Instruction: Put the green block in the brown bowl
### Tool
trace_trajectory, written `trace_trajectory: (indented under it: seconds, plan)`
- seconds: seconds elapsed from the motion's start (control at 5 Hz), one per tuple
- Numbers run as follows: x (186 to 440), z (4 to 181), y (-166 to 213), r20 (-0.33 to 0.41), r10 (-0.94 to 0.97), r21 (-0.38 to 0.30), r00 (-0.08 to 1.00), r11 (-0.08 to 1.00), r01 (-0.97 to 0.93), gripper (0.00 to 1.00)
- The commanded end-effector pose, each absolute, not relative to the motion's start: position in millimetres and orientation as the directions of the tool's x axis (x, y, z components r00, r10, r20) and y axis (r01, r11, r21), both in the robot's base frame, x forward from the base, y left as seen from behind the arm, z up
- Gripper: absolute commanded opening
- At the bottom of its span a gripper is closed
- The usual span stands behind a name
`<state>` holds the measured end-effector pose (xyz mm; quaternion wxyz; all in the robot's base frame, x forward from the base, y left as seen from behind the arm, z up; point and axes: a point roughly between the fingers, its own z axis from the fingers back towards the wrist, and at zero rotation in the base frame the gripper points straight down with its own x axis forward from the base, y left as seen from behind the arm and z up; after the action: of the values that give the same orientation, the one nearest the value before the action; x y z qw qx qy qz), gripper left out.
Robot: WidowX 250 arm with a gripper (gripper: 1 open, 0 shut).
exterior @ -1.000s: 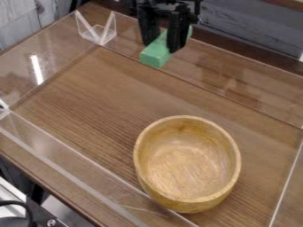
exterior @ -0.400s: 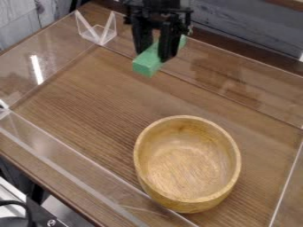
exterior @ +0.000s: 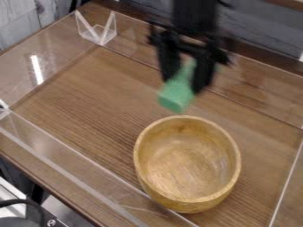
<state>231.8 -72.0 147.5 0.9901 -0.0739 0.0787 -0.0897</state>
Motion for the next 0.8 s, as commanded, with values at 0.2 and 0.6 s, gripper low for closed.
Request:
trace_trajectory:
  seconds: [0.2,0.6]
  plan:
    - [207,144.0,-110,-0.07,-0.125,-0.162,0.99,0.98,0.113,0.0]
    - [205,147.2,-104,-0.06,-0.093,-0.17,0.994,0.982,0.082,0.0]
